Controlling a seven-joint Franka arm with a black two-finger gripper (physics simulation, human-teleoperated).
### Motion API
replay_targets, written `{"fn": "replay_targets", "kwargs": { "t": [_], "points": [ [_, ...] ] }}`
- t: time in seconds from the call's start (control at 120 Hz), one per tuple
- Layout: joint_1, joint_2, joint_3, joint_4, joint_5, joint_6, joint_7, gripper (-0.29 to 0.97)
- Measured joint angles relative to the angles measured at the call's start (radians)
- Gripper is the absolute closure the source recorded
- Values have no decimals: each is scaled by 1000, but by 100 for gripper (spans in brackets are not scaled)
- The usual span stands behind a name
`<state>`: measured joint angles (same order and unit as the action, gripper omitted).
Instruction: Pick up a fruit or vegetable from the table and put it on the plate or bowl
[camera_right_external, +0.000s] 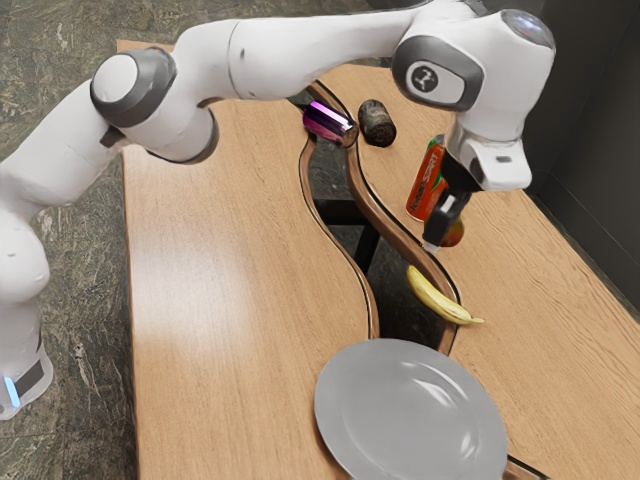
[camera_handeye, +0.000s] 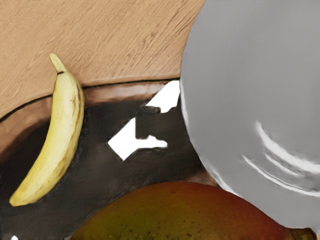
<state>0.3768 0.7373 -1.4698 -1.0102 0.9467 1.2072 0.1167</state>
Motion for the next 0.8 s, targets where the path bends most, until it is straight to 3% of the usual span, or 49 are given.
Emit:
{"fn": "replay_targets", "kwargs": {
  "t": [0.133,0.317,0.492,0.617,0.8],
  "points": [
    [-30,10,-61,-116,39,-38,-89,34],
    [-81,34,-60,-162,45,-21,-196,31],
    [-96,55,23,-262,-36,75,-276,33],
    [-101,78,26,-316,-70,158,-321,33],
    [-106,82,35,-309,-90,221,-365,9]
  ]
}}
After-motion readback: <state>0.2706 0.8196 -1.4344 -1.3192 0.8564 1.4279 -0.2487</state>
